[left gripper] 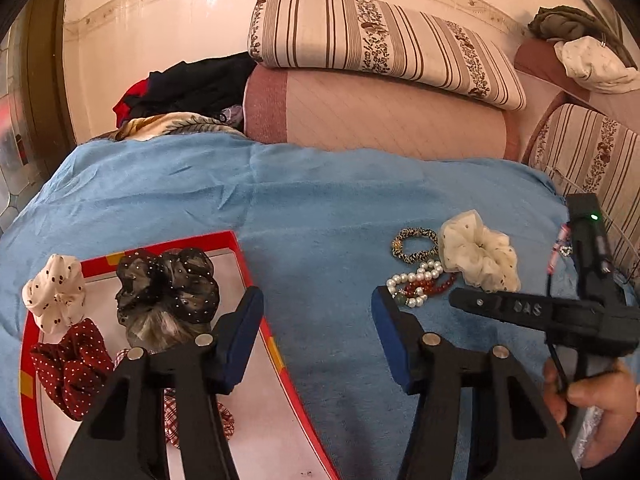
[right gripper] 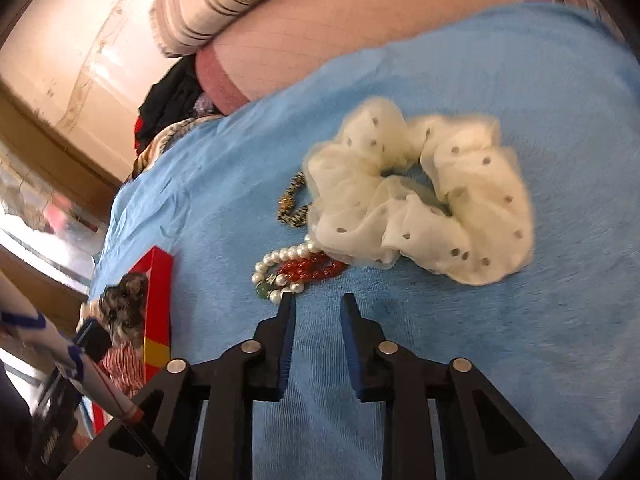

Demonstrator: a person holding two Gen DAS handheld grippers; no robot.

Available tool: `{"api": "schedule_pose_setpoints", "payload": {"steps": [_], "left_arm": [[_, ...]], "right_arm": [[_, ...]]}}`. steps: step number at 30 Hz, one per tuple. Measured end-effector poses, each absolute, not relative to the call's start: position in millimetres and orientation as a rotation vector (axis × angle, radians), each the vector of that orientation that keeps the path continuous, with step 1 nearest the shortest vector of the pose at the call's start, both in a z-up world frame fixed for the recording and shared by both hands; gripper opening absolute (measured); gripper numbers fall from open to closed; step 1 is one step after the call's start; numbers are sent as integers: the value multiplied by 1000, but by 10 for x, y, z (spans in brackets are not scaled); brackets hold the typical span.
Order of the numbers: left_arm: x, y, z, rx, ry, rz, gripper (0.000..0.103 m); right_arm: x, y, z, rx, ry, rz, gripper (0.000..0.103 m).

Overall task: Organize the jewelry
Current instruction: 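Move both tools back toward the cream scrunchie and pearl bracelets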

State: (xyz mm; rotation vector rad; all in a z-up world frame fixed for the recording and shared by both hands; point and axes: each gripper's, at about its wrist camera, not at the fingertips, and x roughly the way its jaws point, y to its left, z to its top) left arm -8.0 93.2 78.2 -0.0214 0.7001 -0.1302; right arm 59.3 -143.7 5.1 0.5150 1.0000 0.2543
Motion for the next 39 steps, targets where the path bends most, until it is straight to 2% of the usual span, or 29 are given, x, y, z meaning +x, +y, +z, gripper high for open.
{"api": "schedule_pose_setpoints", "payload": {"steps": [7, 10, 12, 14, 17, 20, 30, 32, 37, 39], "left_arm": [[-41, 930, 748, -19, 703, -143, 55], [-26, 915, 731, -8, 707, -146, 56], [-21, 908, 729, -7, 706, -147, 56], [-7, 902, 728, -7, 708, -153, 56], [14, 869, 702, -7, 728, -168, 56], [15, 803, 678, -4, 755, -212, 61], [610, 591, 637, -163, 930, -291, 61], [792, 484, 564, -132, 980, -296, 57], [1001, 251, 323, -31, 1065, -300, 34], [1043, 197, 213, -9, 1087, -291, 30]], "right_arm": [[876, -1419, -84, 582, 1014, 195, 22], [987, -1354, -71, 552, 1019, 156, 7], [987, -1304, -36, 498, 1022, 151, 6], [905, -1289, 22, 426, 1027, 133, 0], [735, -1358, 96, 361, 1044, 132, 0], [531, -1518, 208, 330, 1036, 115, 0], [483, -1771, 288, 508, 1003, 236, 1], [495, -1801, 285, 520, 999, 236, 1], [515, -1880, 315, 551, 992, 254, 2], [515, -1912, 335, 559, 987, 257, 2]]}}
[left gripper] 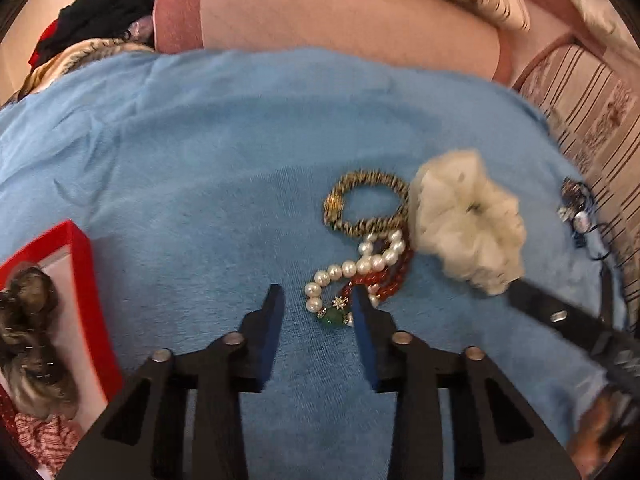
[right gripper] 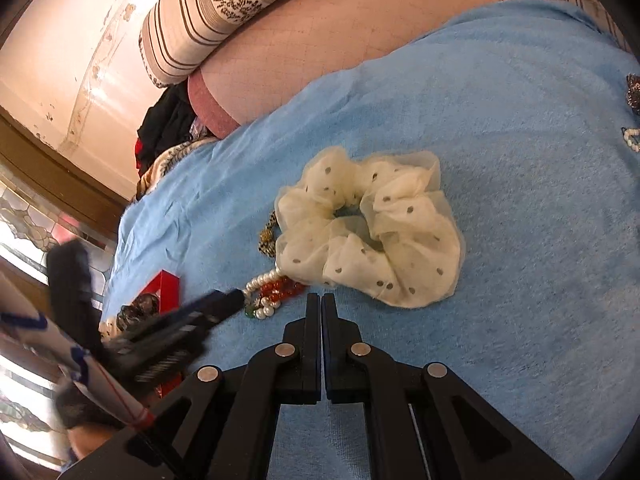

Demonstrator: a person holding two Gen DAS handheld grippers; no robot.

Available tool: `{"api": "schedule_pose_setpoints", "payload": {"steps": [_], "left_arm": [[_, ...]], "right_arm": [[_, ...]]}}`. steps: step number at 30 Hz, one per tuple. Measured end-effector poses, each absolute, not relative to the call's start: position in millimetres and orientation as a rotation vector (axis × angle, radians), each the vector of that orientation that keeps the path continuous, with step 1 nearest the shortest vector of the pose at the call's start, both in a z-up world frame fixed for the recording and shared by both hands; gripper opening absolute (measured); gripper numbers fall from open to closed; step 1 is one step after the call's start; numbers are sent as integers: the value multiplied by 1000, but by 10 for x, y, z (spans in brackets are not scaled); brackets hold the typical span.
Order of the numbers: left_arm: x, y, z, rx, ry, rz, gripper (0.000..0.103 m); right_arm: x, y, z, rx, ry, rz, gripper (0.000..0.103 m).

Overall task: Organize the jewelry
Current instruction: 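Move both tools back toward the cream scrunchie and pearl bracelets, then grasp the pearl bracelet with left tool while right tool grasps red bead bracelet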

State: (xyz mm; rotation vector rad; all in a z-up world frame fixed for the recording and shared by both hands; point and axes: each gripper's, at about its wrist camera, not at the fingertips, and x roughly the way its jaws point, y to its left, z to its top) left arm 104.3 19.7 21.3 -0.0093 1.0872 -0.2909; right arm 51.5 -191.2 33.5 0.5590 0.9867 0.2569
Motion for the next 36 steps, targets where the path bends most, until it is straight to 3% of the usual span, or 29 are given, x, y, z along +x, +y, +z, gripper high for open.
{"api": "schedule_pose_setpoints", "payload": {"steps": [3, 7, 20, 27, 32, 36], "left_arm": [[1062, 103, 109, 62, 1056, -254, 29], [1016, 15, 81, 133, 978, -145, 9], [-211, 320, 323, -5, 954, -187, 9], [-253, 392, 271, -16, 934, -209, 9], [-227, 385, 270, -35, 944, -229, 9], [-208, 401, 247, -48, 949, -232, 9]], "right_arm": [[540, -1903, 336, 571, 984, 263, 2], [558, -1875, 336, 563, 983, 268, 2], [581, -1727, 223, 539, 1030, 302, 5], [640, -1490, 35, 533, 1090, 343, 12], [771, -1315, -37, 478, 1083, 333, 24], [798, -1033, -19, 273, 1047, 295, 25]]}}
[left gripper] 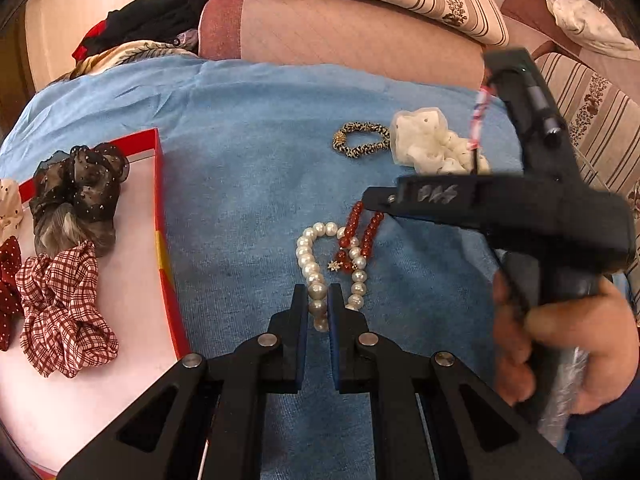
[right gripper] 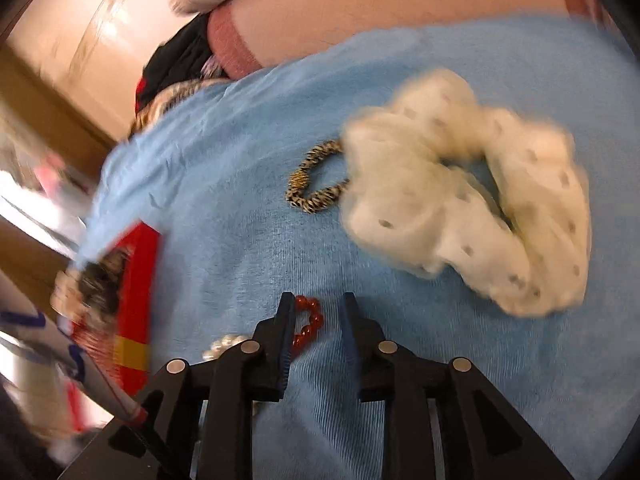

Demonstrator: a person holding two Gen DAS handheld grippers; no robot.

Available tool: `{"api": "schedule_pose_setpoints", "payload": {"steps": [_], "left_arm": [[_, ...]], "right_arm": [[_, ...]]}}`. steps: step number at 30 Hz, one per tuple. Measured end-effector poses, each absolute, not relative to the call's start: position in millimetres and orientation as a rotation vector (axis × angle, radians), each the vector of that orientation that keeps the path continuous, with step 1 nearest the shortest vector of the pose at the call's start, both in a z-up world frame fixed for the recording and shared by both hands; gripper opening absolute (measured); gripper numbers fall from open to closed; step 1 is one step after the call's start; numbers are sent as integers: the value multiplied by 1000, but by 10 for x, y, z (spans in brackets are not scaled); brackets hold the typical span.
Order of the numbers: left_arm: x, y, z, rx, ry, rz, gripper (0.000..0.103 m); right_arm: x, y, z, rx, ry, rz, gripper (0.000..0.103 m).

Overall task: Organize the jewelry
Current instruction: 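Grasp the pearl bracelet with left tool while right tool grasps red bead bracelet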

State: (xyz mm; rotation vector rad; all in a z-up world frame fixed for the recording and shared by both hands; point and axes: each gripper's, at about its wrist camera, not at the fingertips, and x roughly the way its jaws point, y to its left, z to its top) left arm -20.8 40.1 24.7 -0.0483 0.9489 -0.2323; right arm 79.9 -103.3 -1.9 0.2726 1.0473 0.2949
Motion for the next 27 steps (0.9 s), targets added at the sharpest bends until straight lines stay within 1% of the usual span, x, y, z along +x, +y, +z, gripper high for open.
{"api": "schedule_pose_setpoints", "payload": {"steps": [1, 2, 3, 5, 12, 16, 23, 27], "left_arm": [[-204, 407, 235, -50, 954, -233, 9], [-192, 411, 211, -50, 963, -234, 9], [-184, 419, 194, -53, 965, -230, 9], [-184, 416, 192, -49, 962, -230, 9], [-176, 436, 231, -59, 930, -236, 9], [-129, 444, 221, -69, 934, -246, 9], [23, 369, 95, -62, 982, -263, 9], [-31, 348, 207, -61, 929, -259, 9]], "right_arm": [[785, -953, -7, 201, 1038, 285, 24], [758, -860, 6, 105, 1022, 261, 13], [734, -813, 14, 45, 1005, 242, 8], [715, -868, 50, 70, 983, 239, 7], [516, -1219, 536, 154, 809, 219, 7], [384, -1304, 717, 207, 743, 234, 8], [335, -1296, 829, 249, 705, 260, 8], [301, -1346, 846, 266, 702, 272, 8]]}}
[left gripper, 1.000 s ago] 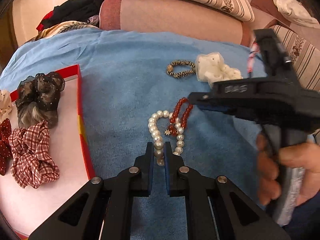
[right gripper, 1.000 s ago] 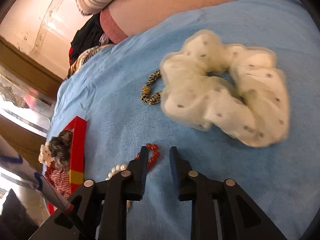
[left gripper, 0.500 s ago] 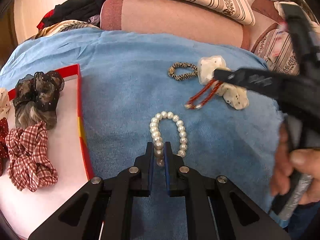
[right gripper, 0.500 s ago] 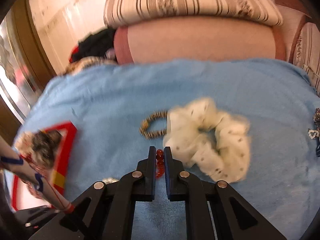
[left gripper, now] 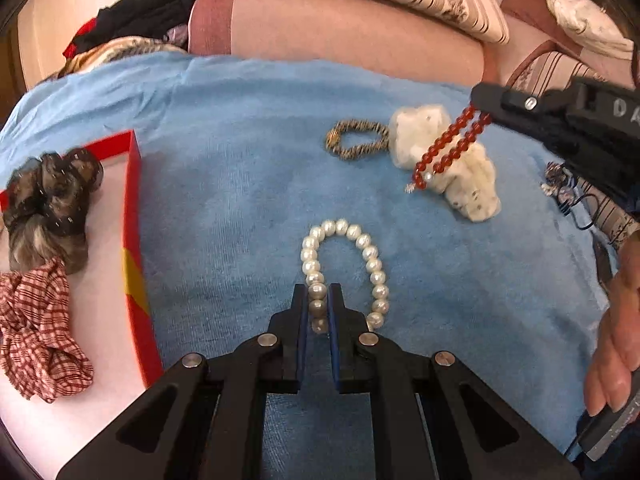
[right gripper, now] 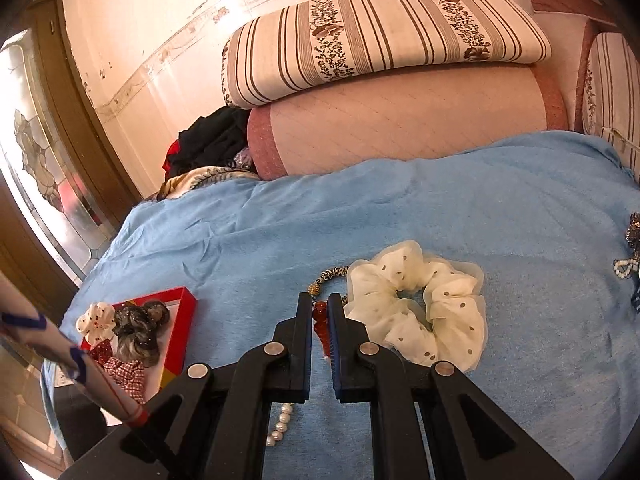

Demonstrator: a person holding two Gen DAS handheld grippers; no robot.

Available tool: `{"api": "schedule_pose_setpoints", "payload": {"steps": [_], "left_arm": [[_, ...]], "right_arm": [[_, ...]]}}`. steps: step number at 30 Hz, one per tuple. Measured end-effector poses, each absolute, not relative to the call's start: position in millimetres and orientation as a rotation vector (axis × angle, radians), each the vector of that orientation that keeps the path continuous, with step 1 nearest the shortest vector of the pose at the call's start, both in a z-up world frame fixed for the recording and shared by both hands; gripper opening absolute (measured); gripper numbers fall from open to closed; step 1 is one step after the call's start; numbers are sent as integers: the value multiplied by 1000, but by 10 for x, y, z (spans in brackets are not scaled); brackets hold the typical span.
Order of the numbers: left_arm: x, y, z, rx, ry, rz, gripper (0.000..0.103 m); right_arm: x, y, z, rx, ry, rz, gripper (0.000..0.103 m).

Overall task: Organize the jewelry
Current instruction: 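Grasp the pearl bracelet with left tool while right tool grasps red bead bracelet, then carry the pearl and red bead bracelets over the red-rimmed tray with both tools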

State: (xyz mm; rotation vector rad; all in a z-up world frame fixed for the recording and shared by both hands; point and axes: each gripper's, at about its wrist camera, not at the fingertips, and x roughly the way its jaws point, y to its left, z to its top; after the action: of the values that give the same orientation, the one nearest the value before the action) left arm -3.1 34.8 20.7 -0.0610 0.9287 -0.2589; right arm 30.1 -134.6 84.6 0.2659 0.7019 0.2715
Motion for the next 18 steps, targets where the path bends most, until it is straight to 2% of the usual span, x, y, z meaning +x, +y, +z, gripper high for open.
{"api": "schedule_pose_setpoints", "payload": {"steps": [18], "left_arm": [[-285, 652, 1015, -43, 623, -229, 9]], "right_arm": [[95, -1251, 1080, 256, 642, 333, 8]]}}
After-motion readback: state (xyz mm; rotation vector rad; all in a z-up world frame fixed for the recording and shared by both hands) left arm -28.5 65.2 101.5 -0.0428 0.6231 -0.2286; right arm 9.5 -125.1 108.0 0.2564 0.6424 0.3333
